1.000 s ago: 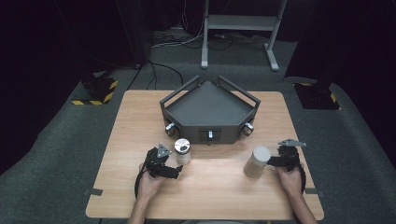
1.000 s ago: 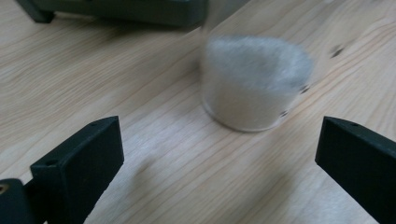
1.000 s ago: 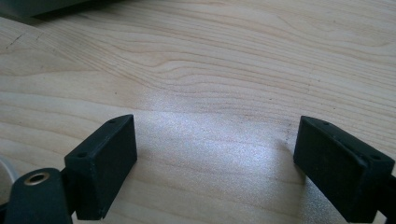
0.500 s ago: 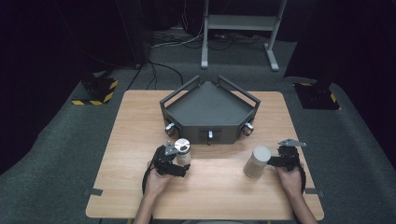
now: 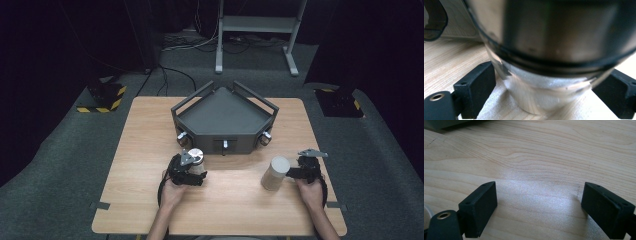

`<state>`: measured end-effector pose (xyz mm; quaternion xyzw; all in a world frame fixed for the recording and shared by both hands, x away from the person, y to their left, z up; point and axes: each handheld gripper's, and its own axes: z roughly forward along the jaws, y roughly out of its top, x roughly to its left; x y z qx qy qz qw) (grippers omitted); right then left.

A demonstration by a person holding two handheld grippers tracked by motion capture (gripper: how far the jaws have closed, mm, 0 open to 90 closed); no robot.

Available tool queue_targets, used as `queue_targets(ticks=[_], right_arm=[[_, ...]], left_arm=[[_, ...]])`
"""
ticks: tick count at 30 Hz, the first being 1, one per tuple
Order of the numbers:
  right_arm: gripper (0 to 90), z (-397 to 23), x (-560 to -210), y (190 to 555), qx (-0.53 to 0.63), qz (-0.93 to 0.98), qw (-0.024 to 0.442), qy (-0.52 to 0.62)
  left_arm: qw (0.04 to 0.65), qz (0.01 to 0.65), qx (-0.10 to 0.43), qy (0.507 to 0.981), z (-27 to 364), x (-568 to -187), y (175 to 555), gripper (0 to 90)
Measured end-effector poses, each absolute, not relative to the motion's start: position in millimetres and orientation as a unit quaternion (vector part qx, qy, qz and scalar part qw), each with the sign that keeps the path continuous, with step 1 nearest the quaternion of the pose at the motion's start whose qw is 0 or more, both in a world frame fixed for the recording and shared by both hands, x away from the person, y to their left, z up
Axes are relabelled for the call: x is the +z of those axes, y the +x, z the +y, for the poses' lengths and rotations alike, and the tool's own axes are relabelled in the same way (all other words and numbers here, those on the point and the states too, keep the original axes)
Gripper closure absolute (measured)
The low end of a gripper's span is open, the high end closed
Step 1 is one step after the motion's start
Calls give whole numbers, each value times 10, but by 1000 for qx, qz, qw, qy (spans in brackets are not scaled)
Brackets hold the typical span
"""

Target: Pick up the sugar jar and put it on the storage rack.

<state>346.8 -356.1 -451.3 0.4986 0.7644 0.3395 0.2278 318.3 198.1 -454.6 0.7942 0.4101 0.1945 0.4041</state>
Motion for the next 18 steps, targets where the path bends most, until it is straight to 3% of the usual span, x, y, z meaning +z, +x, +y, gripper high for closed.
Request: queue_targets(ticks=[18], right_arm=[[126, -3560, -4512, 3468, 339, 764, 228, 499]], left_arm=[[399, 406, 200, 798, 1894, -4547, 3210, 191]])
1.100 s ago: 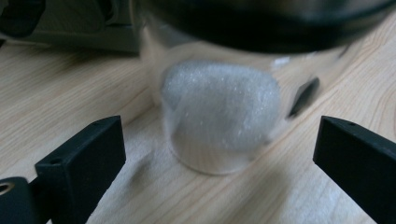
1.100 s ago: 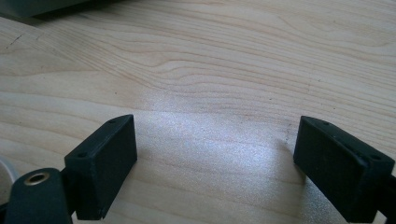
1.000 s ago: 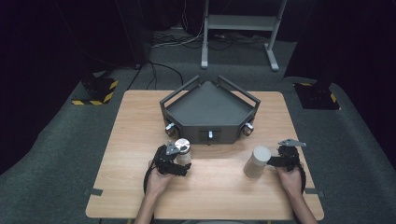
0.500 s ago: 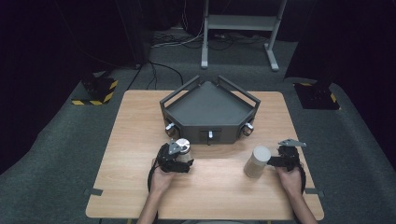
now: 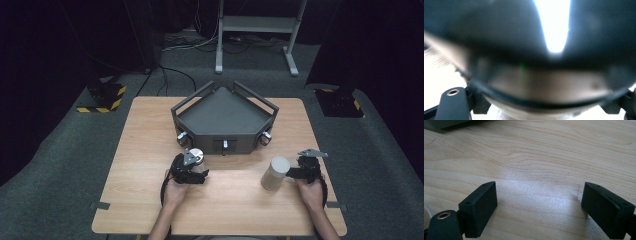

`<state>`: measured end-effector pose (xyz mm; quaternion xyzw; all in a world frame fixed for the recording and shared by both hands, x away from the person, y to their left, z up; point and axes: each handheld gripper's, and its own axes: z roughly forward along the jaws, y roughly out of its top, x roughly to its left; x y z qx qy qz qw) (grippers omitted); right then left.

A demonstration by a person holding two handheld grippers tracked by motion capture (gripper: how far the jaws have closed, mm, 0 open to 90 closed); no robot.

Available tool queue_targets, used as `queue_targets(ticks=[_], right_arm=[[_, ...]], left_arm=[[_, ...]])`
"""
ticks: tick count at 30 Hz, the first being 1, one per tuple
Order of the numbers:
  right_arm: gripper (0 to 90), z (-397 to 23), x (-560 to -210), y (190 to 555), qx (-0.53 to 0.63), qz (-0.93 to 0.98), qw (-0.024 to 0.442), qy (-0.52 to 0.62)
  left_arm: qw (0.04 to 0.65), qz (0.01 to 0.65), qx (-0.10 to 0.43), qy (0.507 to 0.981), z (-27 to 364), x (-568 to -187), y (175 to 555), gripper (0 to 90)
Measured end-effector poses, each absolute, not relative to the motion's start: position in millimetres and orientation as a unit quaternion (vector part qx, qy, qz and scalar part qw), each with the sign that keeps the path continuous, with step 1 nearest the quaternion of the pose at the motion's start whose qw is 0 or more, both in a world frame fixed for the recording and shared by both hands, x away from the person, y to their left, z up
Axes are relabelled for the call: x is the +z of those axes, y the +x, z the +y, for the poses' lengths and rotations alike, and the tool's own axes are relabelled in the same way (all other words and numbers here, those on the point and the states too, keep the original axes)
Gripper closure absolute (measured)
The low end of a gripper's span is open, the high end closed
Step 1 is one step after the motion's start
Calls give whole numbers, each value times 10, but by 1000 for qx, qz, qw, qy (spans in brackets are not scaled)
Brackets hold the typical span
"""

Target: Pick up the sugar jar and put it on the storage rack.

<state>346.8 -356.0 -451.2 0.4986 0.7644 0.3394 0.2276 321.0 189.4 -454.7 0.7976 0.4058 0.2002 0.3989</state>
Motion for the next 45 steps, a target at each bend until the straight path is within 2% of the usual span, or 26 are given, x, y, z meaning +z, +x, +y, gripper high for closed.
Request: queue_targets(ticks=[6, 7, 14, 15, 16, 17, 18, 19, 21, 26, 27, 28, 29, 36, 37, 38, 40, 42, 45], right_arm=[[126, -3560, -4512, 3468, 339, 764, 228, 499], [126, -3561, -4512, 3468, 339, 764, 228, 499], [127, -3560, -4512, 3468, 339, 764, 228, 499], [126, -3561, -4513, 3468, 339, 764, 228, 499], [126, -3561, -4512, 3468, 339, 765, 228, 499], [126, -3561, -4513, 3468, 339, 764, 228, 498], [126, -3560, -4513, 3468, 339, 764, 228, 499], [126, -3560, -4512, 3468, 339, 764, 228, 499], [126, -3561, -4513, 3468, 339, 764, 228, 499], [126, -3561, -4513, 3468, 340, 764, 228, 499], [126, -3561, -4513, 3468, 340, 764, 228, 499], [126, -3560, -4512, 3468, 339, 764, 228, 499], [126, -3560, -4513, 3468, 340, 764, 228, 499], [126, -3561, -4513, 3468, 340, 764, 228, 498], [126, -3561, -4513, 3468, 340, 764, 228, 499], [126, -3561, -4513, 3468, 340, 764, 228, 498], [126, -3561, -4514, 3468, 340, 764, 228, 498], [126, -3561, -4513, 3468, 340, 764, 228, 498], [126, -3561, -4514, 3468, 340, 764, 228, 498]], left_arm=[[421, 422, 208, 776, 1864, -4614, 3157, 242], [410, 414, 210, 785, 1878, -4580, 3173, 248], [420, 422, 206, 777, 1894, -4612, 3175, 287], [519, 502, 191, 664, 1698, -4914, 3030, 290], [426, 425, 207, 772, 1900, -4632, 3169, 295], [484, 475, 193, 709, 1810, -4796, 3089, 303], [424, 424, 205, 773, 1917, -4626, 3179, 306], [455, 446, 206, 742, 1865, -4735, 3128, 307], [423, 422, 206, 775, 1916, -4623, 3179, 308], [423, 422, 207, 774, 1913, -4621, 3178, 312], [437, 437, 198, 761, 1900, -4648, 3160, 313], [484, 479, 188, 708, 1806, -4791, 3082, 313], [410, 415, 200, 787, 1942, -4558, 3207, 313], [400, 403, 202, 798, 1925, -4520, 3210, 315], [522, 497, 190, 666, 1685, -4904, 3017, 316], [472, 468, 202, 719, 1766, -4754, 3059, 316], [520, 491, 192, 672, 1668, -4886, 3008, 316], [494, 477, 198, 699, 1691, -4788, 3025, 316], [508, 488, 194, 683, 1654, -4783, 2996, 316]])
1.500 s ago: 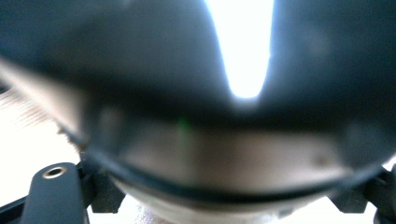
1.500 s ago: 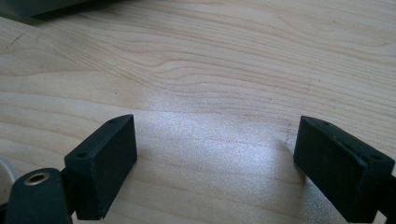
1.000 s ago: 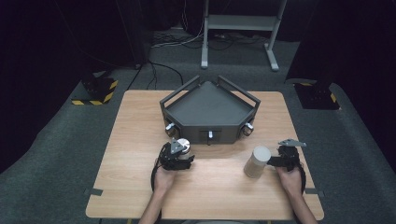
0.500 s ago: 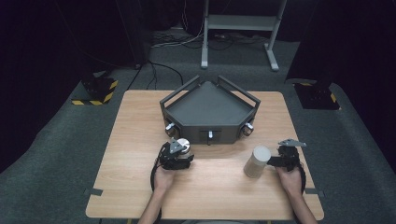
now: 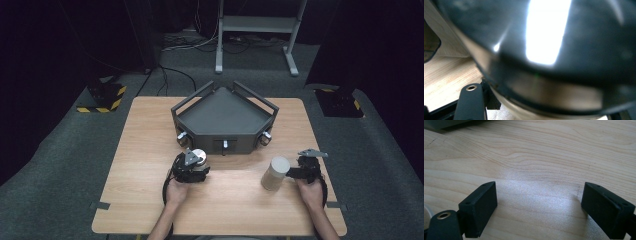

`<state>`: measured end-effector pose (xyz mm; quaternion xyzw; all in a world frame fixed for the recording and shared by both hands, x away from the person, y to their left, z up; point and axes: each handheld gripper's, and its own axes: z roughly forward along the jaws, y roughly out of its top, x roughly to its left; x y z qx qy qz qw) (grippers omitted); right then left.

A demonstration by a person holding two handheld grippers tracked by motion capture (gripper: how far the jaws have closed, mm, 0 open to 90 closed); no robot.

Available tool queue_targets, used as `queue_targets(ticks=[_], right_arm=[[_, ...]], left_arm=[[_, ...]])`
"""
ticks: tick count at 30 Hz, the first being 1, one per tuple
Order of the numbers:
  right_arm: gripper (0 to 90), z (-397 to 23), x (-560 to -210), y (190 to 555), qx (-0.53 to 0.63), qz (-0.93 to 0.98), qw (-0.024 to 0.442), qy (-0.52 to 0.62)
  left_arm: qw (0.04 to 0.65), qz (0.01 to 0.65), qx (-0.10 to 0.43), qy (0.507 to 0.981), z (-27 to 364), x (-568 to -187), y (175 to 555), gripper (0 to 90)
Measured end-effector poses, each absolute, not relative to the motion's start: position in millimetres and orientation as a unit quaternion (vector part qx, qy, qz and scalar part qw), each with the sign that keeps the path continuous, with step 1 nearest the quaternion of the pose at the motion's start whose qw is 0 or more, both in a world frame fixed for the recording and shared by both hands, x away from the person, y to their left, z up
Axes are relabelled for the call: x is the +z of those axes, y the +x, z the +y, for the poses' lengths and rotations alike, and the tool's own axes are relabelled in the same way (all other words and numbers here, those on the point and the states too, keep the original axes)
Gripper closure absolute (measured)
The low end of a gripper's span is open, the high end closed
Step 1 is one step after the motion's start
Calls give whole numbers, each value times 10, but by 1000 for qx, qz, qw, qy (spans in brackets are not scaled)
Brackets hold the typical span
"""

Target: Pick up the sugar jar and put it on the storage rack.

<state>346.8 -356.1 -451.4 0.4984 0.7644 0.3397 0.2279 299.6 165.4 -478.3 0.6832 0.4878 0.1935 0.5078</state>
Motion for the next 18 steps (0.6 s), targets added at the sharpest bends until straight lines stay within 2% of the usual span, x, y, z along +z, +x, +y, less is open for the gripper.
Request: queue_targets(ticks=[3, 14, 15, 16, 17, 18], right_arm=[[126, -3561, -4513, 3469, 340, 764, 228, 499], [126, -3563, -4513, 3470, 340, 764, 227, 498], [126, -3564, -4514, 3470, 340, 764, 227, 498], [126, -3564, -4514, 3470, 340, 765, 227, 498], [126, -3564, -4514, 3470, 340, 765, 227, 498], [126, -3564, -4513, 3470, 340, 764, 227, 498]], left_arm=[[525, 485, 185, 674, 1666, -4762, 2996, 316], [530, 483, 176, 675, 1699, -4441, 3009, 316], [429, 396, 199, 787, 1892, -4120, 3170, 316], [432, 400, 195, 785, 1891, -4091, 3178, 317], [494, 450, 186, 720, 1784, -4269, 3079, 317], [510, 466, 174, 702, 1756, -4276, 3065, 317]])
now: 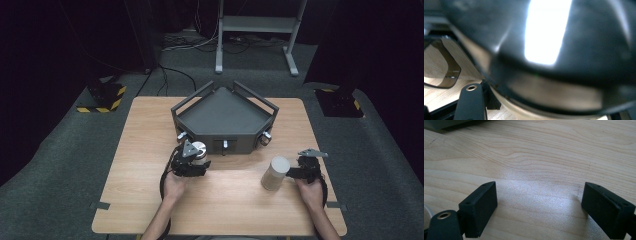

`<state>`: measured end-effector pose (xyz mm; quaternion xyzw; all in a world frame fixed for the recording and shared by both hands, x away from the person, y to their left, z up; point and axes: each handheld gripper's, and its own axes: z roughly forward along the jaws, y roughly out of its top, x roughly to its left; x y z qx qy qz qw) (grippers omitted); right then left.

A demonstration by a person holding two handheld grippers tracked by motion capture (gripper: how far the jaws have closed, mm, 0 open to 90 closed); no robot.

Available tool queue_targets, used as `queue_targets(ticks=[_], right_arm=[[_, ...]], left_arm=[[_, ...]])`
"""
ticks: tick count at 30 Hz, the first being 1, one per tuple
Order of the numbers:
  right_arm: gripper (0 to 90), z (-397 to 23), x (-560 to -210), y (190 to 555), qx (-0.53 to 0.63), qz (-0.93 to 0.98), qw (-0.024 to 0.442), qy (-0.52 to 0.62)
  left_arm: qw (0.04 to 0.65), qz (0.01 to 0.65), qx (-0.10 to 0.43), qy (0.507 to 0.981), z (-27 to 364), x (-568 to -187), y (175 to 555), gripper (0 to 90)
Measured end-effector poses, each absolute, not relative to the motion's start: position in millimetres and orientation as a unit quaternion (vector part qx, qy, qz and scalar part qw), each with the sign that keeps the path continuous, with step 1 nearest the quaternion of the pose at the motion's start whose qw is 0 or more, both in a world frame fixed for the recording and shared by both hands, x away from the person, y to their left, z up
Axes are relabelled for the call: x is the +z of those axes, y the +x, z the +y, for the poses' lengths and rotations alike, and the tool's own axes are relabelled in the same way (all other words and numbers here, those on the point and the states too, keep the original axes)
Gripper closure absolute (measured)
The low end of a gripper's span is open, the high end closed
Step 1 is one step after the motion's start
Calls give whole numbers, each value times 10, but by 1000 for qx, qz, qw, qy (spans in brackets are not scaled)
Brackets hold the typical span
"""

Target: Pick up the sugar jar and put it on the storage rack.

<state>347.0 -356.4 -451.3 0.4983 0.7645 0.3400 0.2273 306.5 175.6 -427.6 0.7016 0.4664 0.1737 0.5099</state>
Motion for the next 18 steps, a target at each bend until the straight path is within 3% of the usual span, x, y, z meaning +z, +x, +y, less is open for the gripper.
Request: queue_targets(ticks=[1, 18], right_arm=[[126, -3564, -4514, 3470, 340, 764, 227, 498], [125, -3566, -4513, 3471, 340, 764, 227, 498]], left_arm=[[528, 482, 170, 679, 1709, -4308, 3037, 316], [539, 471, 146, 682, 1808, -3861, 3117, 316]])
